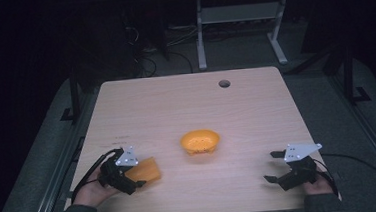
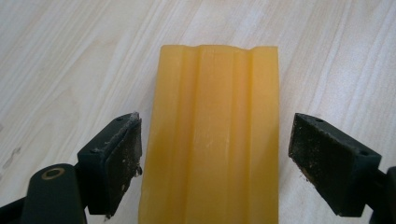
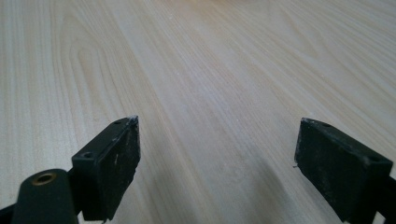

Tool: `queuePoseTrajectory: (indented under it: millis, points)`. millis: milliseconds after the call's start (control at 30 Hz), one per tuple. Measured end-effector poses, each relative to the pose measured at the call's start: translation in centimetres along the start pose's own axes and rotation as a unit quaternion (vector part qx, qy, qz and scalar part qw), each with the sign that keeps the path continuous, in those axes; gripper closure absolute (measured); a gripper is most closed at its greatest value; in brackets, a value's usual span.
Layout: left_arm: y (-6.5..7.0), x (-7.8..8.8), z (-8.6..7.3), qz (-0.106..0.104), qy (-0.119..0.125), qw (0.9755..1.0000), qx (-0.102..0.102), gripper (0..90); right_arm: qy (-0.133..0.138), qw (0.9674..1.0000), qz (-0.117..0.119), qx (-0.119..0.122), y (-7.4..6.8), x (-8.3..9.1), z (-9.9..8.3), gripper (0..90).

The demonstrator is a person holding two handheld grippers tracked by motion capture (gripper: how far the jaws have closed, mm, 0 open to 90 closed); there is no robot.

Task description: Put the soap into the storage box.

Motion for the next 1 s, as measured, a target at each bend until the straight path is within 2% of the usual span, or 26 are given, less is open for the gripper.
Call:
queuePoseTrajectory:
  millis: [100, 167, 367, 500, 700, 1000]
  points:
    - [-0.2, -0.5, 0.1, -0.005, -0.013, 0.9999, -0.005, 16.9, 0.000, 1.0000, 0.001, 0.001, 0.0, 0.0, 0.0, 13.5]
    - [-0.3, -0.9, 0.3, -0.008, -0.015, 0.9999, 0.001, 16.9, 0.001, 1.0000, 0.000, 0.001, 0.0, 0.0, -0.1, 13.5]
    - [-0.4, -1.6, 0.2, -0.015, -0.031, 0.9994, 0.002, 16.7, 0.000, 1.0000, 0.002, 0.001, 0.0, 0.0, -0.1, 13.5]
    - [-0.3, -1.8, 0.2, -0.016, -0.031, 0.9994, 0.003, 18.3, 0.000, 1.0000, 0.003, 0.002, 0.0, 0.0, -0.1, 13.5]
    - [-0.3, -2.4, -0.2, -0.017, -0.044, 0.9989, 0.003, 18.3, 0.000, 1.0000, 0.003, 0.003, -0.1, 0.0, -0.1, 13.5]
    - [-0.4, -2.5, -0.2, -0.027, -0.041, 0.9988, 0.007, 19.0, 0.001, 1.0000, 0.005, 0.002, -0.1, 0.0, 0.0, 13.5]
Point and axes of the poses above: each handheld gripper's, and its own axes: x roughly backward along the jaws, z roughly out of its top, y roughly to its right, the point moved 7 cm from there along -x, roughly forward along the jaws, and after that the axes turned 10 degrees about x, right-handed, at the moved point
